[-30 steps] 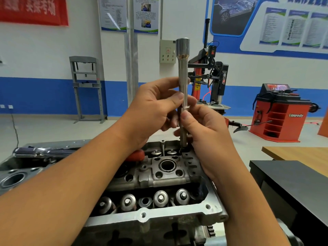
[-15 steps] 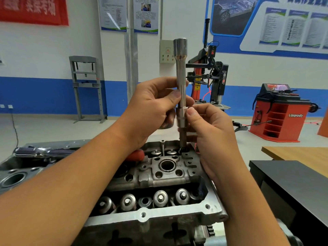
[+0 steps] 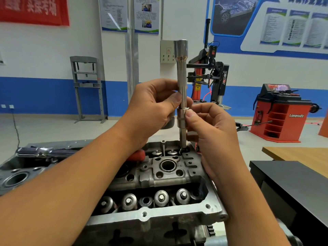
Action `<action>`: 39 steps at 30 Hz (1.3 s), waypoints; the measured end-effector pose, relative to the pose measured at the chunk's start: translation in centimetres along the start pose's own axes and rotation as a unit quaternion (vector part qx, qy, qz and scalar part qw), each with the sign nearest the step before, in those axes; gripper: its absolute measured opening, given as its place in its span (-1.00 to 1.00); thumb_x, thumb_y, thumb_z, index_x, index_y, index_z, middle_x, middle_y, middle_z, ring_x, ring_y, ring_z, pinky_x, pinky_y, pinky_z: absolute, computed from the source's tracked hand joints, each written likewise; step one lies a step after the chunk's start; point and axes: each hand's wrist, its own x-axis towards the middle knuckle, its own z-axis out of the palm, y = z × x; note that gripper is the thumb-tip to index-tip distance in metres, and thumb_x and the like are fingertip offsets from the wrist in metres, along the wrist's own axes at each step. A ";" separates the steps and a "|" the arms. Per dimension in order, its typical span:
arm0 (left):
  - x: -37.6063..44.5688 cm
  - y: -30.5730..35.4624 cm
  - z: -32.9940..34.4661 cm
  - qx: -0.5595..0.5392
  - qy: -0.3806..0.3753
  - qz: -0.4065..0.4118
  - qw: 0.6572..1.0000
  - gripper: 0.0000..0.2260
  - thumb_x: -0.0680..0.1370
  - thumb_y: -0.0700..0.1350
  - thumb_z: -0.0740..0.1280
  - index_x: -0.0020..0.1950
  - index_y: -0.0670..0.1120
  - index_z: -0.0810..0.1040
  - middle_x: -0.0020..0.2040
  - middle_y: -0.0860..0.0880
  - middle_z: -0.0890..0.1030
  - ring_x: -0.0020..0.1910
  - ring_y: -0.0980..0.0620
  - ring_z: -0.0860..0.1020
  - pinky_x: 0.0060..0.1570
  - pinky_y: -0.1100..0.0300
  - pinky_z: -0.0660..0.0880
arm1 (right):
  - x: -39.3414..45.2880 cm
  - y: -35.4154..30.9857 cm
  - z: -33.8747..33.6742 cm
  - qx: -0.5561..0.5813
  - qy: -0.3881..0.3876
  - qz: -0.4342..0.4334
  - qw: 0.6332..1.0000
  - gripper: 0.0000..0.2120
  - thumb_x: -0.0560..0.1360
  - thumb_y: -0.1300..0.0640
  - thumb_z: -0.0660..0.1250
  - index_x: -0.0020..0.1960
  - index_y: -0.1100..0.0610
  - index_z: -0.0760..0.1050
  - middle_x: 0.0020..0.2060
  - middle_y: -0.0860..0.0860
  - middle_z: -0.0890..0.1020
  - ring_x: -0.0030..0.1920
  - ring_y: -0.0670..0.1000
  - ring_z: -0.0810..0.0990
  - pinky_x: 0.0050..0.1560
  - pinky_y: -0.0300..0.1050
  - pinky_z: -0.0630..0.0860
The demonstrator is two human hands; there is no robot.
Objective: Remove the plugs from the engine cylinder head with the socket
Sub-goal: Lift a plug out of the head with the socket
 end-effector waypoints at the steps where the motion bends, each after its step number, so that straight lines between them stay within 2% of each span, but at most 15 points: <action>1: 0.0 0.0 0.0 0.003 0.006 0.003 1.000 -0.85 0.66 -0.33 0.31 0.18 -0.20 0.62 -0.12 -0.13 0.75 -0.51 0.08 0.44 -0.51 0.32 0.34 | 0.0 0.0 0.0 -0.005 -0.002 -0.004 1.000 -0.87 0.37 0.01 0.54 -0.13 -0.04 0.62 -0.21 0.04 0.72 -0.23 0.03 0.67 -0.24 -0.08 0.58; 4: 0.0 -0.1 -0.1 0.006 0.012 0.008 1.000 -0.87 0.64 -0.32 0.36 0.13 -0.16 0.61 -0.11 -0.14 0.76 -0.49 0.13 0.53 -0.52 0.32 0.37 | -0.3 -0.1 -0.1 -0.031 0.004 -0.021 0.999 -0.75 0.31 0.03 0.64 -0.10 0.00 0.62 -0.22 0.02 0.73 -0.22 0.01 0.70 -0.24 -0.15 0.62; 6: 0.1 0.0 -0.2 0.006 0.022 0.007 1.000 -0.89 0.59 -0.28 0.43 0.11 -0.17 0.61 -0.10 -0.14 0.77 -0.47 0.09 0.51 -0.52 0.31 0.39 | -0.4 0.0 -0.2 -0.036 0.016 -0.026 0.999 -0.79 0.37 0.06 0.65 -0.13 0.02 0.63 -0.23 0.03 0.74 -0.21 0.04 0.72 -0.24 -0.13 0.62; 10: 0.1 0.1 -0.3 0.040 0.039 0.010 0.998 -0.72 0.40 -0.06 0.53 0.05 -0.12 0.63 -0.07 -0.17 0.75 -0.36 0.11 0.60 -0.49 0.31 0.44 | -0.4 -0.1 -0.3 -0.034 0.023 -0.029 0.999 -0.80 0.38 0.02 0.64 -0.27 -0.01 0.62 -0.28 0.06 0.73 -0.24 0.11 0.69 -0.22 -0.05 0.59; 13: 0.0 0.1 -0.2 0.047 0.035 0.006 0.998 -0.69 0.34 0.02 0.52 0.02 -0.05 0.63 -0.10 -0.16 0.74 -0.37 0.11 0.59 -0.49 0.31 0.44 | -0.5 -0.1 -0.3 -0.045 0.021 -0.034 0.998 -0.74 0.29 0.01 0.66 -0.23 -0.03 0.57 -0.32 -0.02 0.67 -0.26 0.08 0.65 -0.28 -0.12 0.58; 16: 0.0 0.1 -0.1 -0.004 -0.012 -0.011 1.000 -0.75 0.54 -0.03 0.41 0.16 -0.12 0.63 -0.04 -0.12 0.75 -0.49 0.05 0.42 -0.51 0.26 0.37 | -0.4 0.0 -0.2 -0.043 0.012 -0.028 0.999 -0.77 0.37 0.07 0.63 -0.16 -0.02 0.57 -0.26 0.08 0.69 -0.25 0.14 0.67 -0.25 0.04 0.64; 18: 0.0 0.1 -0.1 -0.010 -0.032 -0.009 0.999 -0.81 0.67 -0.20 0.31 0.25 -0.18 0.60 -0.03 -0.12 0.75 -0.50 0.04 0.39 -0.51 0.25 0.35 | -0.2 0.0 -0.1 -0.036 -0.005 -0.023 0.999 -0.83 0.49 0.14 0.56 -0.09 0.04 0.55 -0.25 0.09 0.71 -0.28 0.09 0.67 -0.24 0.08 0.64; 21: 0.0 -0.1 -0.2 0.013 -0.019 0.017 1.000 -0.84 0.62 -0.27 0.38 0.20 -0.21 0.61 -0.12 -0.16 0.73 -0.47 0.15 0.51 -0.47 0.35 0.41 | -0.1 -0.1 0.1 -0.015 -0.030 -0.007 0.999 -0.86 0.50 0.08 0.52 -0.09 0.01 0.55 -0.27 0.02 0.72 -0.26 0.01 0.68 -0.24 0.02 0.61; 25: 0.2 -0.2 -0.3 0.045 0.030 0.054 0.997 -0.73 0.34 -0.07 0.56 -0.01 -0.10 0.65 -0.21 -0.01 0.74 -0.36 0.13 0.65 -0.34 0.31 0.54 | -0.3 -0.1 0.0 -0.059 -0.010 -0.021 0.998 -0.73 0.35 0.05 0.65 -0.12 0.00 0.57 -0.27 0.01 0.69 -0.27 0.00 0.65 -0.26 -0.07 0.62; 27: 0.2 -0.3 -0.4 0.028 0.035 0.053 0.998 -0.74 0.37 -0.05 0.53 -0.01 -0.13 0.66 -0.19 -0.05 0.74 -0.43 0.14 0.60 -0.41 0.35 0.49 | -0.3 -0.1 0.0 -0.068 -0.004 -0.026 0.997 -0.75 0.41 0.11 0.64 -0.11 0.03 0.55 -0.23 0.14 0.68 -0.26 0.05 0.63 -0.23 0.05 0.65; 29: 0.3 -0.3 -0.3 0.000 0.012 0.021 1.000 -0.76 0.54 -0.04 0.42 0.11 -0.17 0.66 -0.08 -0.12 0.76 -0.50 0.09 0.51 -0.49 0.32 0.41 | -0.3 0.0 0.0 -0.064 -0.005 -0.027 0.998 -0.78 0.50 0.17 0.56 -0.09 0.04 0.51 -0.21 0.17 0.68 -0.25 0.15 0.63 -0.18 0.15 0.63; 32: 0.2 -0.3 -0.1 0.006 -0.026 -0.006 1.000 -0.80 0.70 -0.22 0.28 0.28 -0.14 0.62 0.02 -0.09 0.76 -0.50 0.05 0.45 -0.51 0.27 0.37 | -0.3 -0.1 0.1 -0.027 -0.017 -0.012 0.999 -0.82 0.58 0.21 0.45 -0.05 0.03 0.46 -0.20 0.18 0.70 -0.25 0.28 0.61 -0.23 0.15 0.54; 35: 0.2 -0.3 -0.3 0.015 -0.012 0.002 1.000 -0.82 0.65 -0.30 0.34 0.20 -0.12 0.64 -0.05 -0.12 0.76 -0.50 0.12 0.47 -0.52 0.29 0.37 | -0.4 -0.1 0.3 -0.021 -0.032 -0.009 0.999 -0.83 0.48 0.10 0.49 -0.06 -0.04 0.49 -0.21 0.13 0.73 -0.21 0.24 0.69 -0.19 0.15 0.62; 37: 0.2 -0.3 -0.4 0.022 0.006 0.009 1.000 -0.85 0.58 -0.25 0.44 0.14 -0.12 0.66 -0.09 -0.12 0.75 -0.43 0.17 0.56 -0.50 0.32 0.42 | -0.4 0.0 0.2 -0.048 -0.022 -0.025 0.998 -0.80 0.37 0.01 0.55 -0.11 -0.08 0.54 -0.22 0.08 0.72 -0.18 0.27 0.70 -0.16 0.16 0.65; 39: 0.3 -0.3 -0.3 0.036 0.020 0.019 0.999 -0.77 0.48 -0.13 0.52 0.11 -0.11 0.66 -0.10 -0.09 0.71 -0.40 0.20 0.58 -0.46 0.37 0.43 | -0.3 0.1 -0.1 -0.062 0.001 -0.036 0.997 -0.79 0.35 -0.02 0.58 -0.13 -0.03 0.59 -0.26 0.02 0.72 -0.25 0.12 0.69 -0.22 0.08 0.66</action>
